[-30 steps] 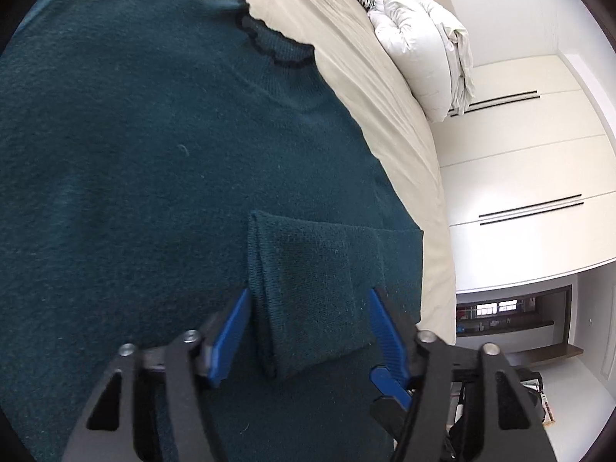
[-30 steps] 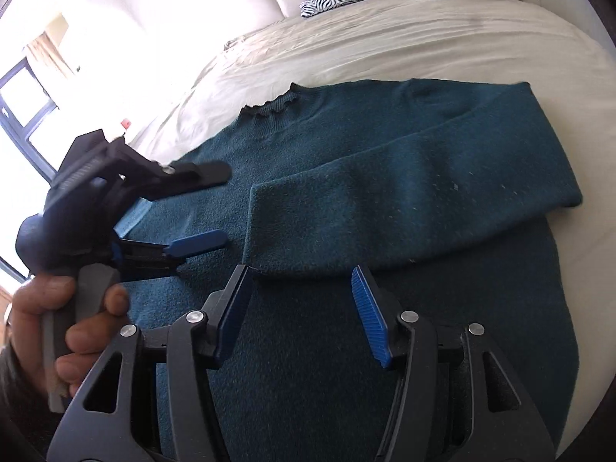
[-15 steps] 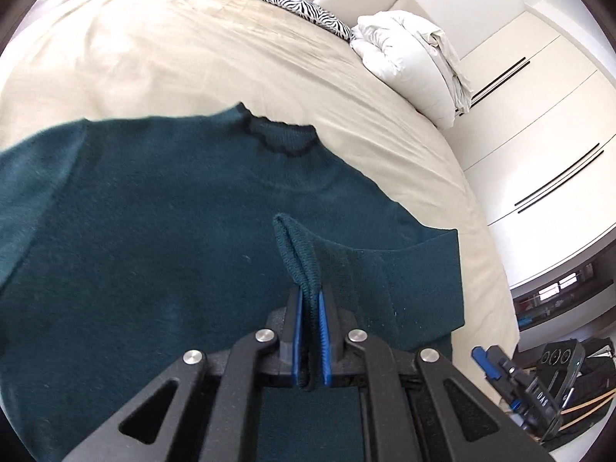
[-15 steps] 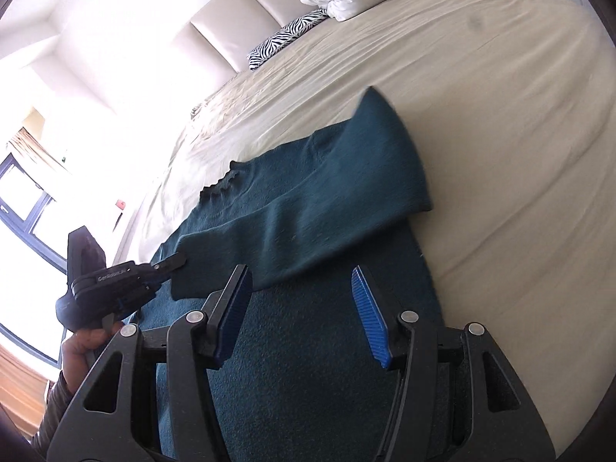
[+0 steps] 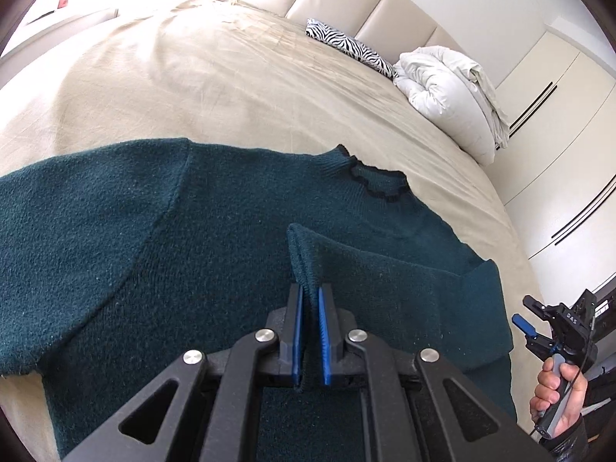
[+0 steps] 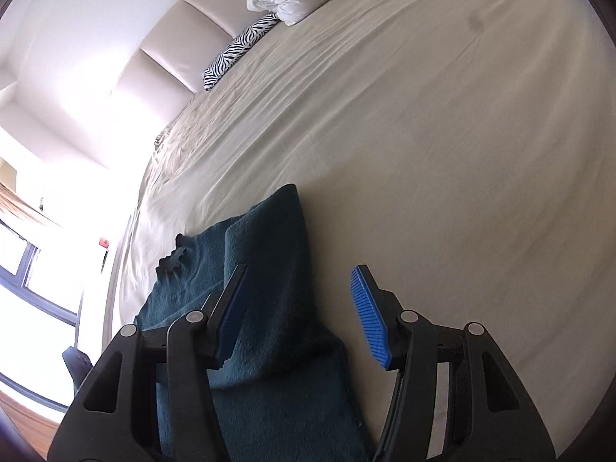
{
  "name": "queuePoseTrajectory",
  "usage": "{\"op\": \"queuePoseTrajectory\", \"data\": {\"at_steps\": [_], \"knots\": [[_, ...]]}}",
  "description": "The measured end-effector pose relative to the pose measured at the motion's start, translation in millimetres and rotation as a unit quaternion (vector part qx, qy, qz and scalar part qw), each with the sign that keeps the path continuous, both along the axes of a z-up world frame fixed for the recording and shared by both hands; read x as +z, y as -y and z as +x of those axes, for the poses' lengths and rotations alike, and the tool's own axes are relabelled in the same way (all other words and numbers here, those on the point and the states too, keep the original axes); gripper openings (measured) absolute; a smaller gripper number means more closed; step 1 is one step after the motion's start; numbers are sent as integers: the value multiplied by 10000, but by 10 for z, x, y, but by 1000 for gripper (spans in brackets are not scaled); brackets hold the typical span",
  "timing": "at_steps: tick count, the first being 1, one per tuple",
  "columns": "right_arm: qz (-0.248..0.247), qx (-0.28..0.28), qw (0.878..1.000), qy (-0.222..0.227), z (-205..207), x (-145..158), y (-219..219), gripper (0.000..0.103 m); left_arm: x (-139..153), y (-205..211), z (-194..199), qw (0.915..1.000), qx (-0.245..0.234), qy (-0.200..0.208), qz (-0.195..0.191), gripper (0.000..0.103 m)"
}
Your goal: Fold small clothes
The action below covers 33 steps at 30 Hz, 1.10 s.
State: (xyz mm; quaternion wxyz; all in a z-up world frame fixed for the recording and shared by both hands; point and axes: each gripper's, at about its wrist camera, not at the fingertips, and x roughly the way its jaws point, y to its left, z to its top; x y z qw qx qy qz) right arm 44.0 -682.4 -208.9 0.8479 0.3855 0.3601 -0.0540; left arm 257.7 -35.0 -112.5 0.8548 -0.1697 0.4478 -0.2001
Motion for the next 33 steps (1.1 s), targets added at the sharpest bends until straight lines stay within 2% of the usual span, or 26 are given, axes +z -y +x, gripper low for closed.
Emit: {"op": "queuePoseTrajectory", "data": {"at_steps": [3, 6, 10, 12, 14, 15, 16, 17, 20, 22, 24, 26, 27, 30, 33], "knots": [[41, 81, 9999, -58, 225, -60, 37, 52, 91, -47, -66, 9990, 143, 430, 42, 7], [91, 208, 9997, -59, 469, -83, 4, 52, 125, -57, -88, 9975, 221, 668, 103, 7], [360, 256, 9983, -368, 811, -258, -28, 52, -36, -47, -42, 9994, 146, 296, 140, 6], [401, 176, 9985, -343, 876, -304, -24, 51, -60, 11, -51, 9996, -43, 207, 186, 7], [369, 213, 9987, -294, 932, -305, -74, 51, -34, 72, -51, 9989, -109, 258, 382, 18], [312, 243, 9988, -292, 946, -305, -95, 51, -22, 73, -25, 9990, -80, 224, 382, 36], [257, 268, 9989, -290, 953, -303, -109, 51, -11, 61, 0, 9992, -17, 184, 346, 49], [225, 301, 9989, -281, 964, -299, -122, 51, 0, 56, 16, 9994, 19, 183, 287, 51], [237, 360, 9988, -235, 975, -302, -113, 48, -14, 160, 74, 9990, -181, 81, 412, 48], [255, 366, 9988, -208, 983, -302, -113, 43, -34, 230, 86, 9982, -290, 17, 523, 26], [216, 391, 9988, -208, 995, -301, -142, 35, -56, 229, 82, 9980, -220, -35, 595, 11], [57, 406, 9989, -233, 1008, -284, -179, 33, -53, 199, 55, 9983, -179, -47, 558, 9], [-4, 429, 9988, -246, 1021, -274, -195, 22, -46, 189, 35, 9982, -174, -20, 581, 9], [7, 355, 9990, -279, 1015, -285, -153, 9, -25, 125, 18, 9987, -81, -1, 508, 8], [103, 246, 9992, -283, 979, -315, -75, 7, -9, 26, 40, 9989, 100, 63, 448, 8]]}}
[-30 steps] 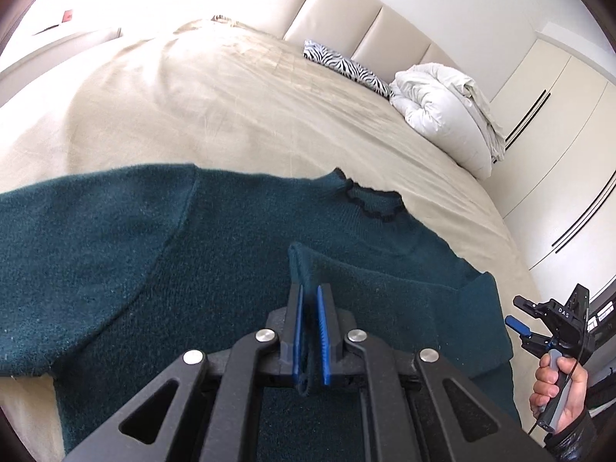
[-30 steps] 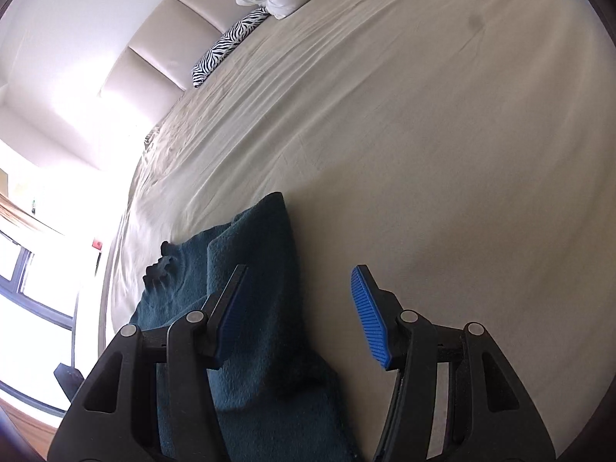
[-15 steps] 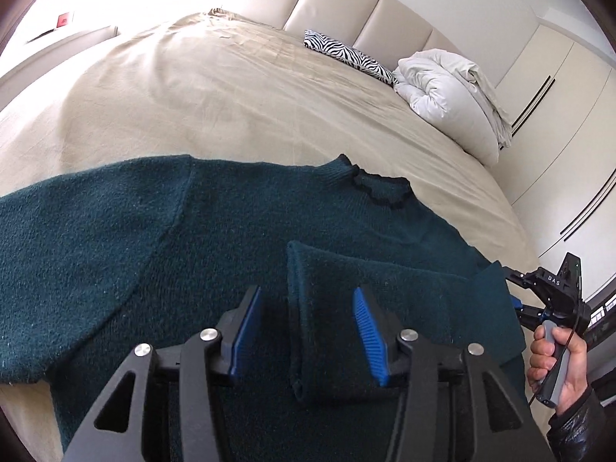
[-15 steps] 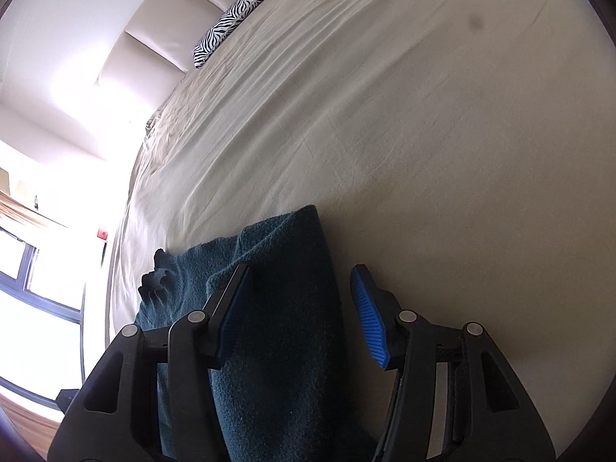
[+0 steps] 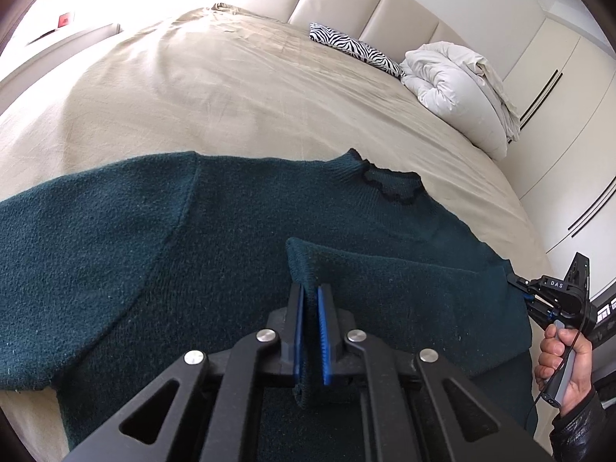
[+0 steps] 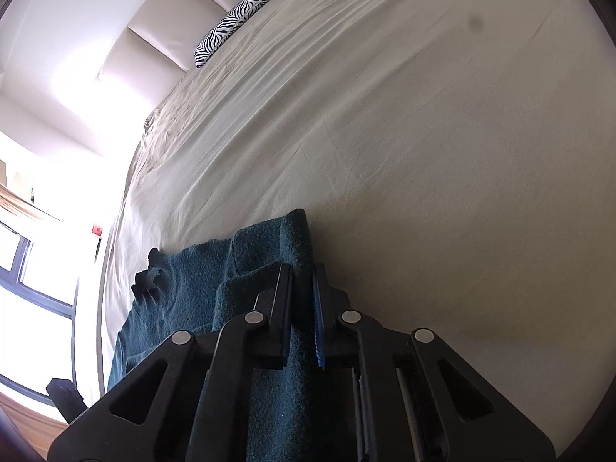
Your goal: Fold small clothes
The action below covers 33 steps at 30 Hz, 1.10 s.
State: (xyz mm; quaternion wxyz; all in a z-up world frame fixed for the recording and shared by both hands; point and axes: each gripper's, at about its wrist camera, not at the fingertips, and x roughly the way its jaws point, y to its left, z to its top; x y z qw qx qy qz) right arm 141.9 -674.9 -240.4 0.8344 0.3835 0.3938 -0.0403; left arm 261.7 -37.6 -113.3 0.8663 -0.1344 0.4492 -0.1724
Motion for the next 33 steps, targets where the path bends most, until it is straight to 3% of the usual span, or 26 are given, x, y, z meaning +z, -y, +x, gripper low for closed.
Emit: {"op": "queuePoseTrajectory", "data": {"at_steps": [11, 17, 20, 24, 26, 28, 31, 33], "knots": [[58, -337, 9993, -122, 76, -173, 114, 4, -97, -46, -44, 10000, 32, 11, -57, 8], [741, -261, 9969, 41, -228, -74, 118, 9, -120, -43, -55, 10000, 42, 49, -4, 12], [509, -23, 9987, -88, -434, 31, -51, 22, -117, -36, -62, 10000, 25, 50, 4, 13], [103, 433, 9982, -400, -549, 91, -364, 26, -108, -45, -84, 10000, 2, 33, 35, 13], [-324, 604, 9957, -619, -526, 88, -521, 28, -104, -35, -86, 10000, -12, 39, 80, 13], [-788, 714, 9917, -727, -494, 90, -663, 28, -104, -24, -94, 9999, -29, 26, 114, 13], [-976, 722, 9896, -770, -485, 47, -713, 26, -112, -16, -104, 9999, -74, 10, 153, 13], [-1023, 718, 9888, -815, -489, -16, -647, 17, -120, -14, -107, 9998, -93, 12, 166, 13]]}}
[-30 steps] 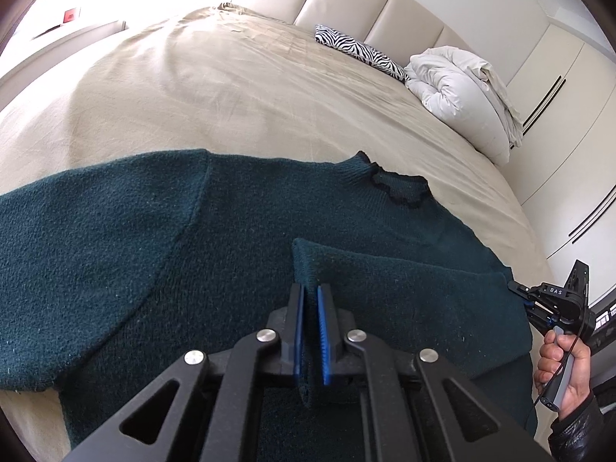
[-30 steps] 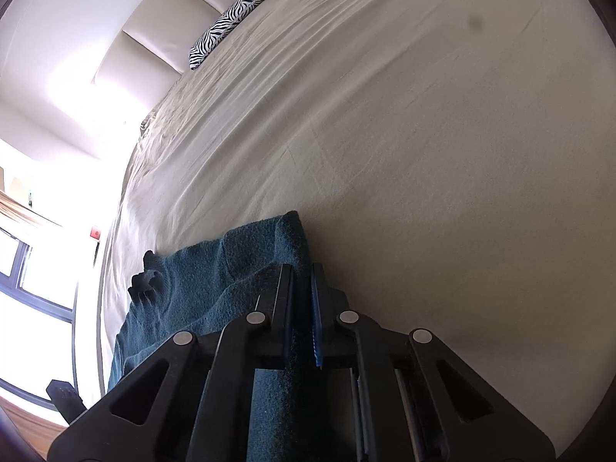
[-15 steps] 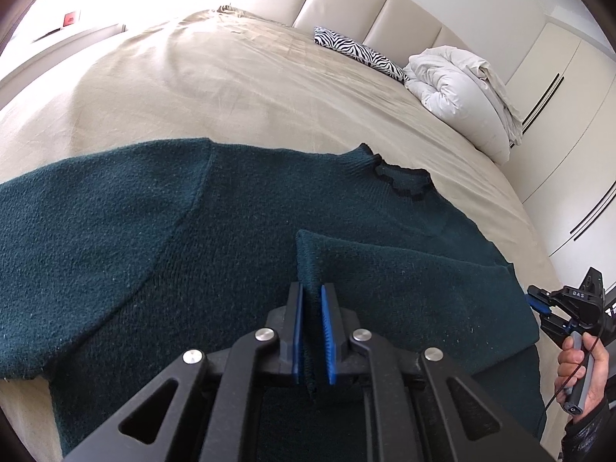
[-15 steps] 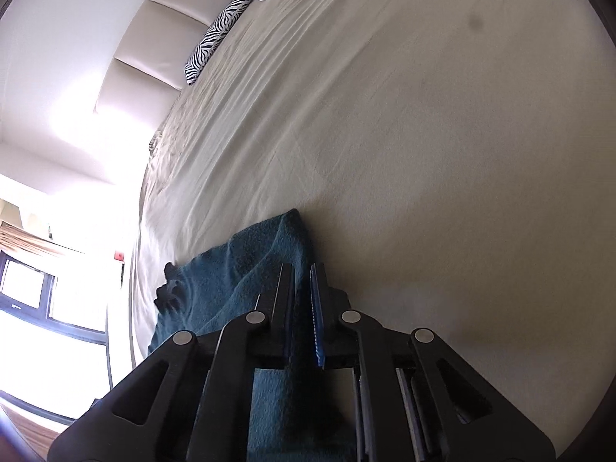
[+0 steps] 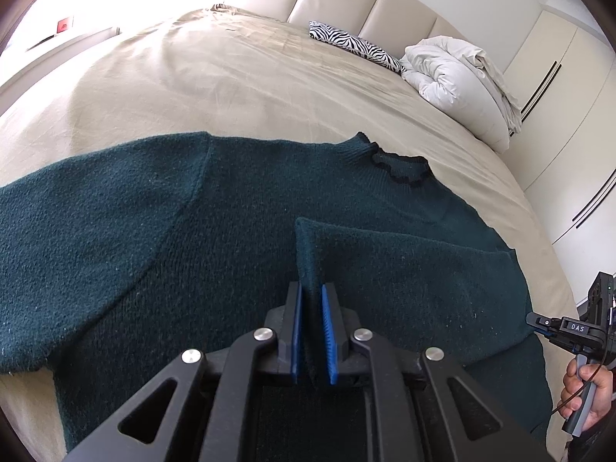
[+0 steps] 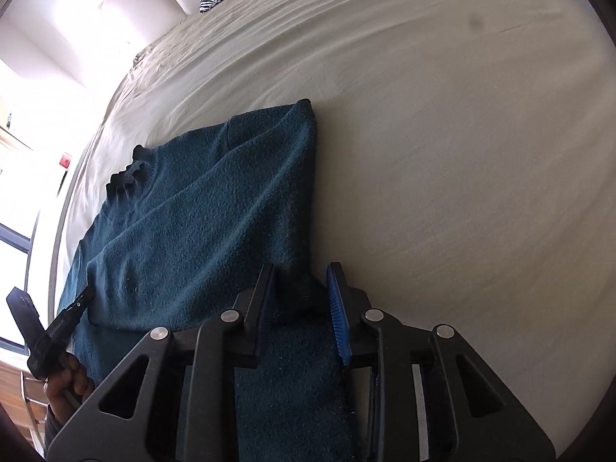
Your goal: Fold small clothes
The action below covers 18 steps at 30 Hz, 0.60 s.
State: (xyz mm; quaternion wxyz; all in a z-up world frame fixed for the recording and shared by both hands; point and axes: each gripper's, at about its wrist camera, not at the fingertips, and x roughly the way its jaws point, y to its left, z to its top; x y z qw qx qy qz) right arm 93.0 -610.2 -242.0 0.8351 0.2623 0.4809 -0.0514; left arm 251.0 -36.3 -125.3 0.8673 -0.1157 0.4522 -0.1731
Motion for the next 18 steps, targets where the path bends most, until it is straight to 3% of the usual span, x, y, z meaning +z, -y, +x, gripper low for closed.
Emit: {"op": "queuePoseTrajectory", "data": {"at_steps": [5, 9, 16, 18], "knots": [[-115, -97, 9998, -92, 46, -76, 109, 11, -5, 15, -30, 10000, 3, 60, 35, 13], [70, -315, 9995, 35, -1, -127, 227, 8, -18, 17, -59, 9999, -14, 98, 50, 14], [263, -353, 9986, 290, -88, -75, 283, 10, -39, 3, -123, 9999, -6, 120, -6, 14], [27, -576, 9976, 385, -146, 79, 287, 15, -50, -11, -126, 9999, -1, 128, -52, 14]]}}
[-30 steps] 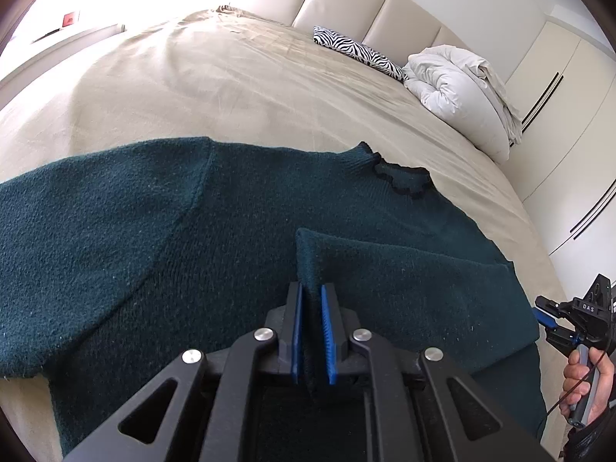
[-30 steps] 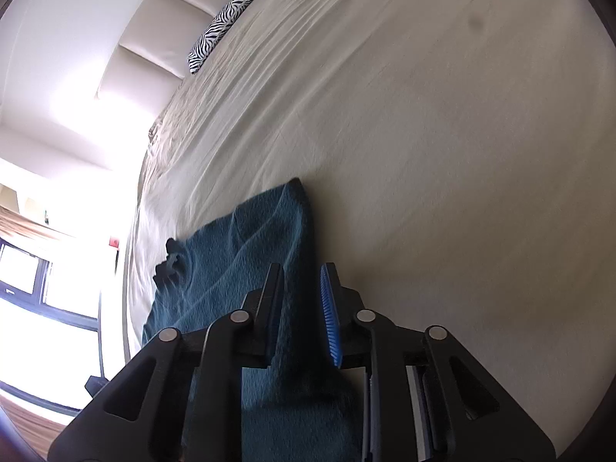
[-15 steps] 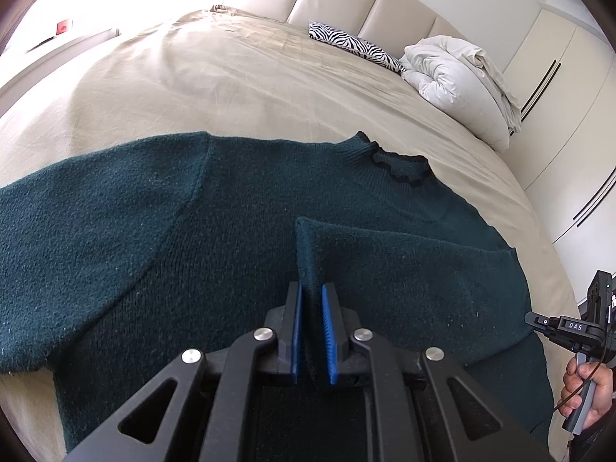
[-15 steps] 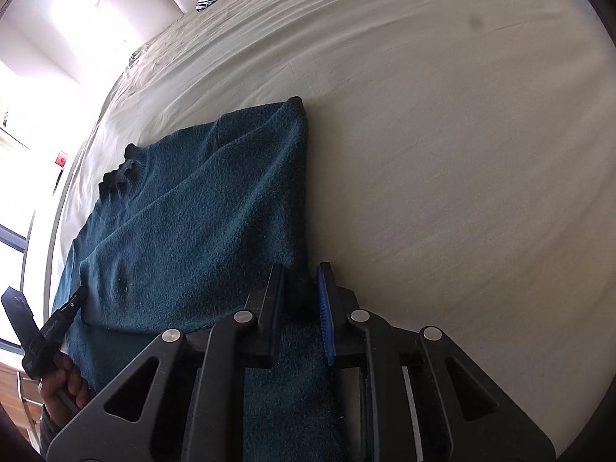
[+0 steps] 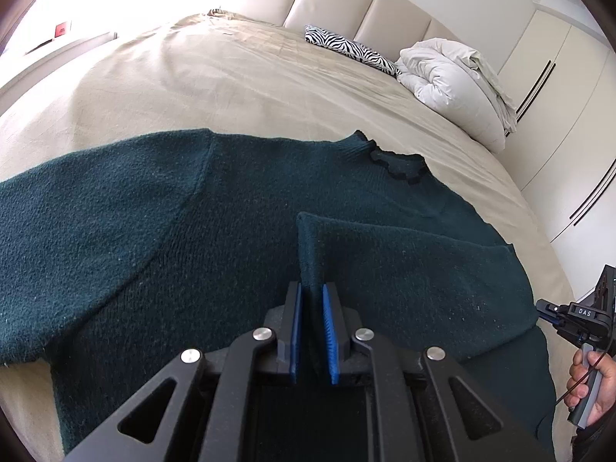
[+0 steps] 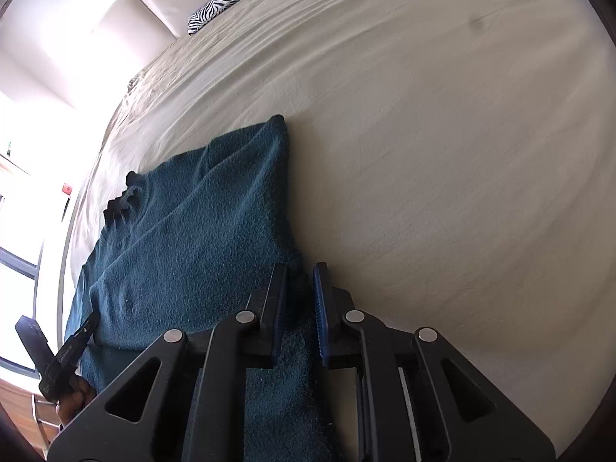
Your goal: Fold small clothes
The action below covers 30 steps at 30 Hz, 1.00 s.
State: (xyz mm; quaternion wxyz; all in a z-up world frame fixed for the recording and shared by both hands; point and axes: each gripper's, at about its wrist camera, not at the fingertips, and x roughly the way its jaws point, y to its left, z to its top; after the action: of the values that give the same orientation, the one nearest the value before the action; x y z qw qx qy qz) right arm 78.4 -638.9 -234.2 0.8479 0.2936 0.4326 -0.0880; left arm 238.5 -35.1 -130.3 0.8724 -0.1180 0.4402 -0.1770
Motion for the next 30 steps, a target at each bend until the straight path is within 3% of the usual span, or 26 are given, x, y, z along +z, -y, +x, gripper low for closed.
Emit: {"op": "queuePoseTrajectory", "data": {"at_steps": [3, 5, 7, 9, 11, 14, 15, 16, 18, 23, 25, 27, 29, 30], "knots": [[-104, -280, 9991, 299, -22, 261, 23, 16, 3, 10, -3, 10000, -1, 35, 23, 14], [-28, 49, 9981, 616, 103, 401, -89, 16, 5, 19, -7, 10000, -3, 55, 56, 14], [1, 470, 9969, 635, 310, 436, -278, 16, 2, 19, -5, 10000, 3, 57, 54, 14], [221, 744, 9959, 461, 511, 295, -416, 16, 2, 16, 0, 10000, 3, 56, 34, 14], [319, 578, 9978, 32, 616, -7, -418, 16, 4, -2, -8, 10000, -13, 34, -53, 14], [715, 397, 9947, 618, 472, -174, -253, 14, 58, -135, -37, 9994, 27, -79, -347, 23], [764, 281, 9946, 651, 401, -147, -223, 14, 110, -205, -87, 9991, 112, -39, -402, 32], [648, 181, 9956, 658, 332, -76, -219, 15, 174, -294, -146, 9988, 230, 32, -421, 44], [86, 16, 9978, 659, 214, 90, -265, 16, 317, -541, -297, 9971, 459, 189, -584, 56], [-996, 160, 9867, 1273, -121, 741, -669, 18, 490, -1525, -738, 9838, 1381, 271, -1110, 60], [-1421, 322, 9768, 1571, -242, 983, -996, 28, 457, -2020, -929, 9724, 1930, 190, -1300, 60], [-1711, 425, 9659, 1898, -365, 1165, -1342, 75, 389, -2520, -1120, 9559, 2491, 65, -1555, 60], [-1867, 353, 9539, 2322, -529, 1315, -1658, 93, 302, -2964, -1314, 9360, 3039, -23, -1778, 60], [-1855, 460, 9494, 2493, -591, 1374, -1806, 93, 261, -3156, -1413, 9253, 3295, -38, -1878, 60]]}}
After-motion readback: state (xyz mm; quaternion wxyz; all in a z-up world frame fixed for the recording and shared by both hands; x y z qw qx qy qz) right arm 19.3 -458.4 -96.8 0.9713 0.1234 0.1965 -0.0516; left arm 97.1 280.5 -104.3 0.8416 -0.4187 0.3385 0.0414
